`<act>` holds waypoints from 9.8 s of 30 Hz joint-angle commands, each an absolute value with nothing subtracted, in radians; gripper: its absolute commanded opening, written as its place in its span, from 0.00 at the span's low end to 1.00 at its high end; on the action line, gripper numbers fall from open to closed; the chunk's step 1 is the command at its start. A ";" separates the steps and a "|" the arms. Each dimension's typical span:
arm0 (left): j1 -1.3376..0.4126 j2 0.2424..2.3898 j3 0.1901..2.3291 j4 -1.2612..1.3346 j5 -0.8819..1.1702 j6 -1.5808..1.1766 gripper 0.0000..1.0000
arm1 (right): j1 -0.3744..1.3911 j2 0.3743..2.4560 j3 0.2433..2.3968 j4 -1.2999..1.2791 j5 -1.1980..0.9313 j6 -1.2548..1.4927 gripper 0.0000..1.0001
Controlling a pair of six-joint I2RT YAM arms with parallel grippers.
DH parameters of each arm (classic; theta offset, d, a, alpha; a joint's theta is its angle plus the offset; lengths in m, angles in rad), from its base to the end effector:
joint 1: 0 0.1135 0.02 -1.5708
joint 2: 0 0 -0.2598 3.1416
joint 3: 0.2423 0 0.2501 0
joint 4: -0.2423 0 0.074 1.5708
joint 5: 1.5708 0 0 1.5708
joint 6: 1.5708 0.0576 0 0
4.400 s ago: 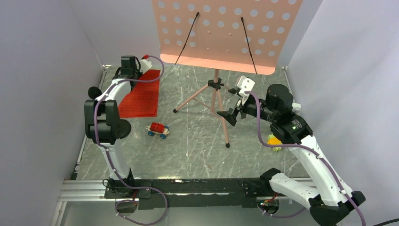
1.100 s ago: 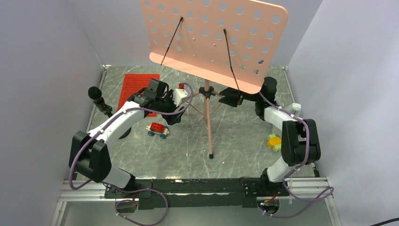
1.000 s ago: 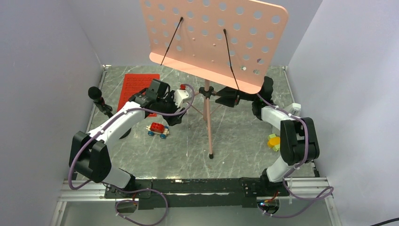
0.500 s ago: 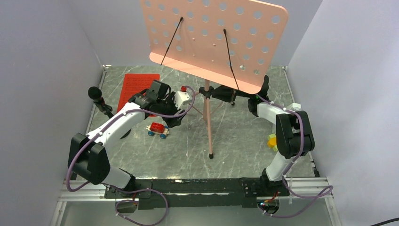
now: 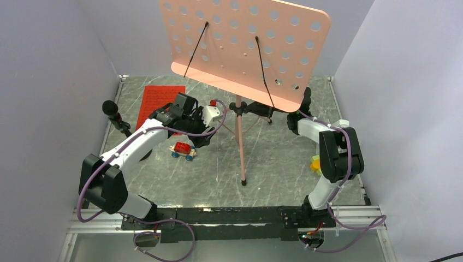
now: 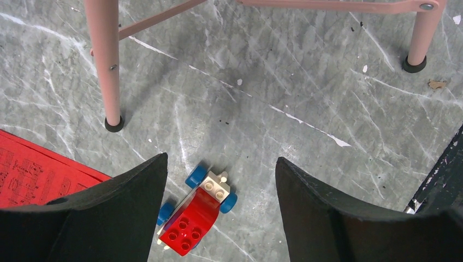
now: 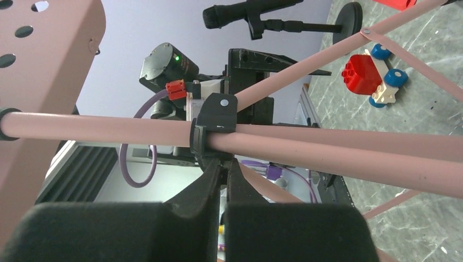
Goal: Pack up the instrument practice props
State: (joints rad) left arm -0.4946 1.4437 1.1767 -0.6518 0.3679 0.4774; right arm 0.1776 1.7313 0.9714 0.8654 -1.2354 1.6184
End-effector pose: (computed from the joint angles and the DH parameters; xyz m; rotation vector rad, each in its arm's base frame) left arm 0.2671 -0.1676 0.2635 1.2837 2.0994 -0.4641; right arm 0.3559 0.1191 0.2560 0.1084 2.0817 2.1464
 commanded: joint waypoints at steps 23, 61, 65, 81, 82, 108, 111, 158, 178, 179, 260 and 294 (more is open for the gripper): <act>-0.499 1.434 1.190 -0.618 0.374 0.492 0.77 | 0.155 1.701 0.991 1.098 -1.340 1.592 0.57; -0.499 1.468 1.197 -0.658 0.327 0.524 0.77 | 0.180 1.433 0.918 0.573 -1.016 -0.115 0.00; -0.498 1.477 1.201 -0.657 0.324 0.521 0.77 | 0.199 1.400 0.855 0.596 -1.009 -0.368 0.01; -0.499 1.463 1.172 -0.606 0.352 0.499 0.77 | 0.216 1.323 0.601 0.754 -1.131 -1.656 0.00; -0.499 1.460 1.165 -0.601 0.355 0.502 0.77 | 0.216 1.306 0.617 0.683 -1.132 -1.685 0.12; -0.497 1.395 1.075 -0.502 0.489 0.443 0.77 | 0.185 0.745 0.562 -0.107 -0.436 0.088 0.79; -0.502 1.388 1.072 -0.526 0.482 0.448 0.77 | 0.119 0.835 0.587 -0.053 -0.586 0.298 0.75; -0.508 1.357 1.069 -0.665 0.383 0.524 0.77 | 0.142 1.351 0.961 0.338 -1.094 0.157 0.00; -0.508 1.406 1.102 -0.651 0.383 0.529 0.77 | 0.251 1.217 0.674 0.430 -1.000 -1.854 0.23; -0.508 1.405 1.100 -0.644 0.387 0.526 0.77 | 0.252 1.213 0.660 0.455 -0.993 -1.859 0.36; -0.512 1.434 1.115 -0.588 0.383 0.477 0.78 | 0.086 1.514 0.912 0.574 -0.818 1.084 0.57; -0.510 1.442 1.122 -0.587 0.373 0.489 0.79 | 0.054 1.570 1.011 0.507 -0.892 0.968 0.59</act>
